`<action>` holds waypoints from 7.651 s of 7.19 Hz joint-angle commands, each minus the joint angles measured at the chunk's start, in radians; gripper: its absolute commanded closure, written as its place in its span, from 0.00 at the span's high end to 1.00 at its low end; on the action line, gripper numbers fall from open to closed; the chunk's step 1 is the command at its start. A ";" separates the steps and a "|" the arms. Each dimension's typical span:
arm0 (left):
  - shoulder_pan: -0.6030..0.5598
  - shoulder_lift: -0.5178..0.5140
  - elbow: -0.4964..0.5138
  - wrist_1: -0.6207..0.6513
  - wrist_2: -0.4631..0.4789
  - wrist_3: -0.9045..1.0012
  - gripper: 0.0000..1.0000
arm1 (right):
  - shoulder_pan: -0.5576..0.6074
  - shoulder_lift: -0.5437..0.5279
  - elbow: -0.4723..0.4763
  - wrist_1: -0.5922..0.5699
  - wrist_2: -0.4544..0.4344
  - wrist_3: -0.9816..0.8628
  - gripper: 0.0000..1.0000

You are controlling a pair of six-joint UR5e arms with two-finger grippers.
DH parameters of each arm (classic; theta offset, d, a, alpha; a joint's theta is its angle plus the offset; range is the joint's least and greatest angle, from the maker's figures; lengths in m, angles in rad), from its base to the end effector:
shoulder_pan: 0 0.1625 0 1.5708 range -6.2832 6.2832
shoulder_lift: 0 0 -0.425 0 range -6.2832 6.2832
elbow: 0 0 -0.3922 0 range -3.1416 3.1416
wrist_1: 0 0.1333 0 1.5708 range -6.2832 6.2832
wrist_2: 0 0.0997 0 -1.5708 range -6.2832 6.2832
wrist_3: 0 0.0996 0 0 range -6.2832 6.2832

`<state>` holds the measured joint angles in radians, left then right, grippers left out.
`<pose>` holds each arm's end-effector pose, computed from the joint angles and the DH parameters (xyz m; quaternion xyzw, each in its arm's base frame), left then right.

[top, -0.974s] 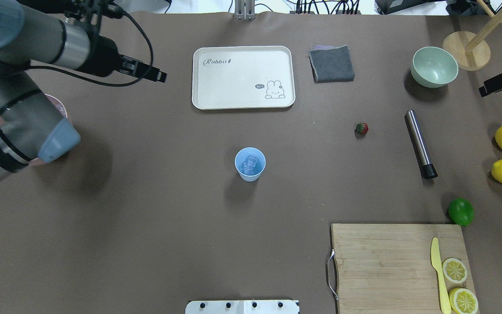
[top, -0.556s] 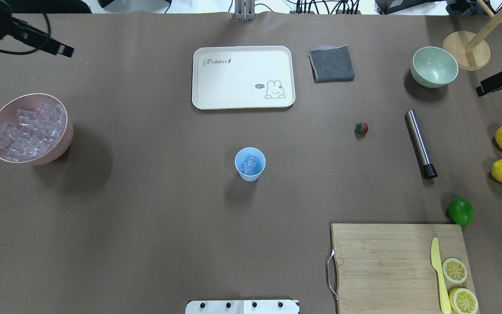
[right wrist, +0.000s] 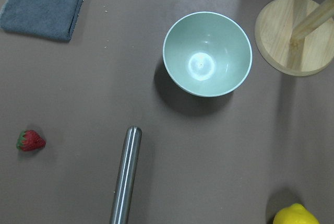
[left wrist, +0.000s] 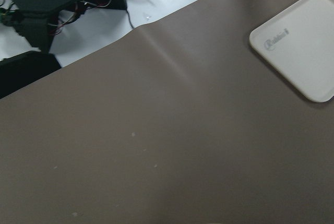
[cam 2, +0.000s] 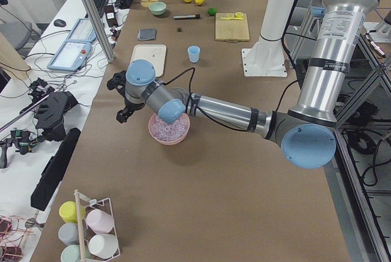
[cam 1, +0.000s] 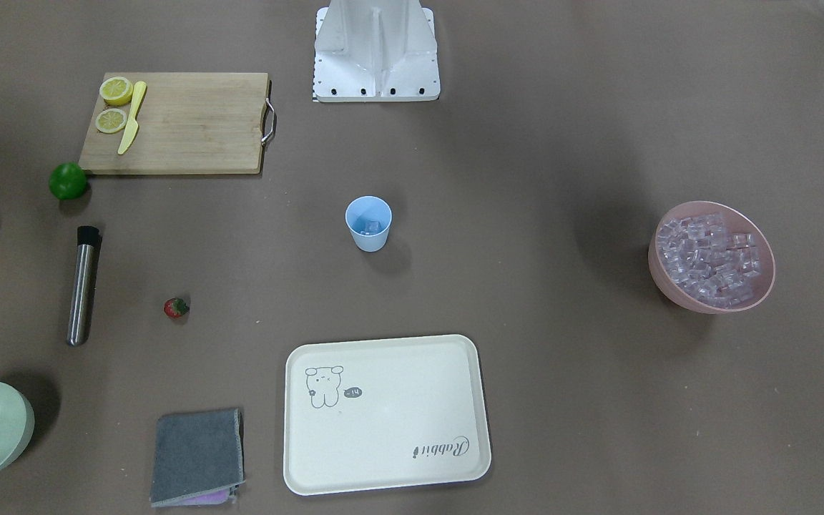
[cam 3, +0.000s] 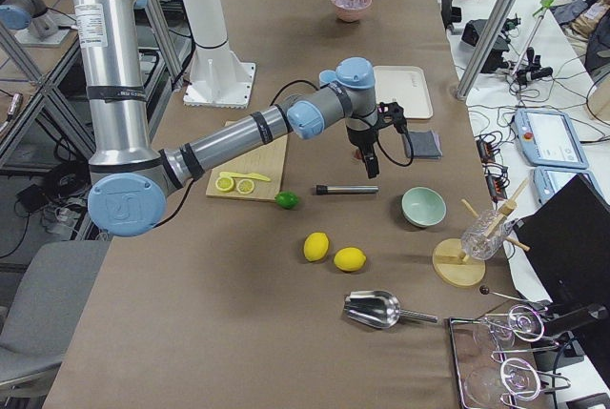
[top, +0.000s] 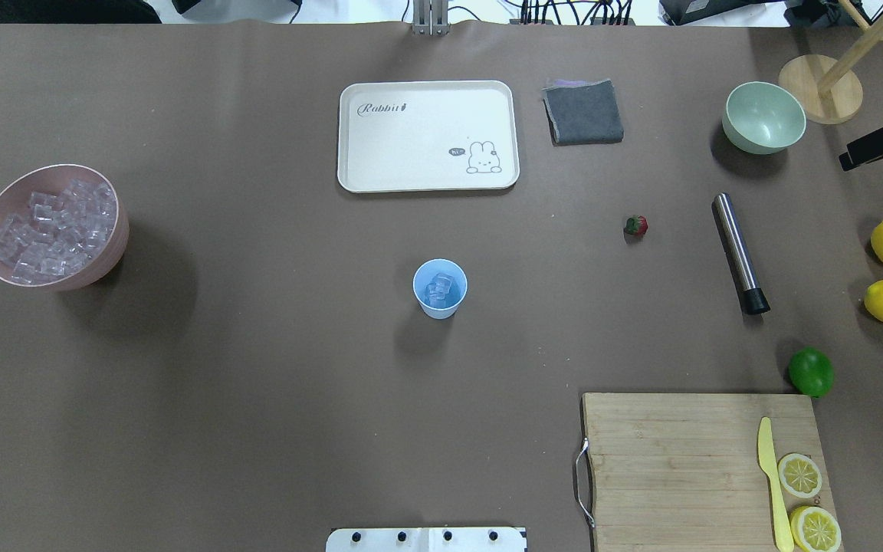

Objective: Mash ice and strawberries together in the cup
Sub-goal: 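Move the right gripper down over the red strawberry, then close the right gripper on the strawberry and lift it, then carry the strawberry with the right gripper to the blue cup and drop it in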

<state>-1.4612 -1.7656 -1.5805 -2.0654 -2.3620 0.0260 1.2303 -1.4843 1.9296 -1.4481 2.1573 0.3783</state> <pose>0.0022 -0.5910 0.4892 0.3006 0.3749 0.1904 0.8560 -0.0997 -0.5156 0.4333 0.1535 -0.3541 -0.0636 0.9203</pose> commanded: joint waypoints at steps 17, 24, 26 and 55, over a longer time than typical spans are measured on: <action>-0.128 0.077 -0.064 0.208 0.161 0.074 0.97 | -0.391 0.378 -0.435 0.092 -0.180 0.501 1.00; -0.142 0.078 -0.069 0.206 0.162 0.077 0.97 | -0.430 0.377 -0.457 0.092 -0.186 0.485 0.79; -0.142 0.078 -0.067 0.206 0.162 0.077 0.97 | -0.433 0.375 -0.463 0.092 -0.186 0.485 0.75; -0.131 0.115 -0.030 0.151 0.147 0.081 0.97 | -0.744 0.567 -0.204 0.124 -0.421 0.468 0.63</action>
<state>-1.5922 -1.6515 -1.6126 -1.9135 -2.2151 0.1073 0.4863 -0.9178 1.7390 -1.3440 1.7367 0.8473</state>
